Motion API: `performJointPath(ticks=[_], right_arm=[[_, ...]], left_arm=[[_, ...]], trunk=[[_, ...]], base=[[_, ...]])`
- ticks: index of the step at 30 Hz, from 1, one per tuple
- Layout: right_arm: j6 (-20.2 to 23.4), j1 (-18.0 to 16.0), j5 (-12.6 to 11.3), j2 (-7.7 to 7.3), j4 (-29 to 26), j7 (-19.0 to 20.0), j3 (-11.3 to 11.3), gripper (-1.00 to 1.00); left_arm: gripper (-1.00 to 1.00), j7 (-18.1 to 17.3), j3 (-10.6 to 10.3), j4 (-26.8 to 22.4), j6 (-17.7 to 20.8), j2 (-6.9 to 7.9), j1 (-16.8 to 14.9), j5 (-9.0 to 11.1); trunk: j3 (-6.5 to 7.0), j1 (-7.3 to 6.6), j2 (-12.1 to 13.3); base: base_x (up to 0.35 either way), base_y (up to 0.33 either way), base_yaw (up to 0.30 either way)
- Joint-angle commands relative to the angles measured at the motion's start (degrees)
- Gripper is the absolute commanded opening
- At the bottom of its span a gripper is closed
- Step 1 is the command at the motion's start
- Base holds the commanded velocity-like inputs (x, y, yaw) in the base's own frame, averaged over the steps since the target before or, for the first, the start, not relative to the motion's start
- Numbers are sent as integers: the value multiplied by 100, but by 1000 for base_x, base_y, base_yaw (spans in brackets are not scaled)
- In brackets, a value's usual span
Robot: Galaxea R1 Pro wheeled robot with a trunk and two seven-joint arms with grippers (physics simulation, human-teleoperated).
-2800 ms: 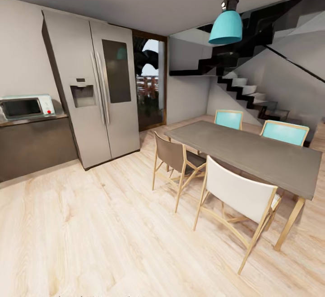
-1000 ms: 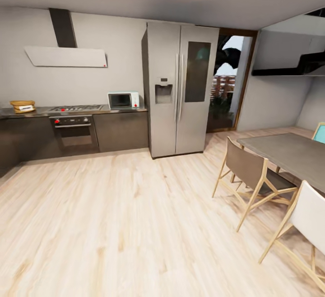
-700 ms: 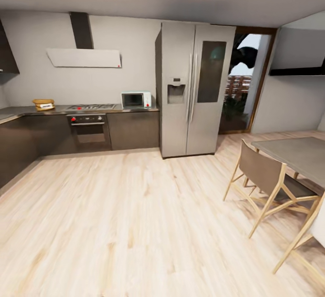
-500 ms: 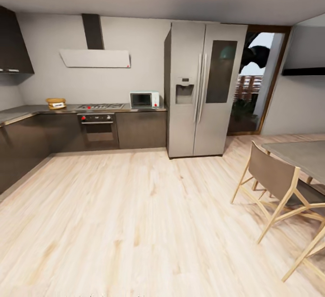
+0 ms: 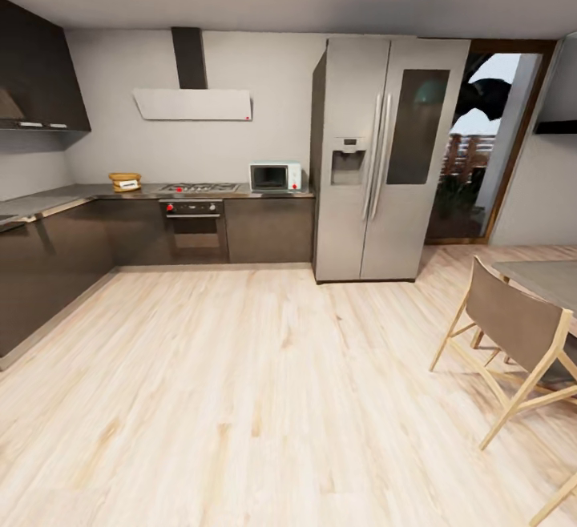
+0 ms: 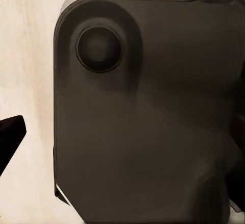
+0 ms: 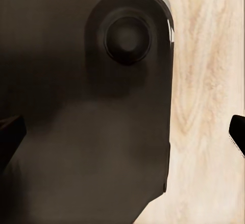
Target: In the kitchen, take the popcorn bag from the countertop, put it into the microwave, and heat it until the popcorn is cooked so the cooked popcorn ends up inside the bag.
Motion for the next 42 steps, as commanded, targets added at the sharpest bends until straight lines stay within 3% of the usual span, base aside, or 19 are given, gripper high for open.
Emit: performJointPath(ticks=[1, 34, 37, 39, 42], right_arm=[[-21, 0, -1, -1, 1, 1, -1, 100], [-21, 0, 114, 5, 27, 6, 24, 100], [-21, 0, 132, 6, 27, 6, 35, 100], [-20, 0, 146, 6, 27, 6, 52, 100], [-21, -1, 146, 6, 27, 6, 52, 100]], left_arm=[[100, -1, 2, -2, 4, -2, 1, 47], [100, 67, 6, 5, 37, 5, 1, 81], [100, 67, 10, 2, 30, 6, 1, 200], [100, 67, 3, 1, 35, 6, 1, 397], [100, 66, 3, 1, 36, 6, 1, 463]], trunk=[[-4, 3, -2], [-4, 3, -2], [-4, 3, -2], [-4, 3, -2], [-4, 3, -2]], base=[[283, 0, 2], [321, 0, 0], [323, 0, 0], [323, 0, 0], [323, 0, 0]])
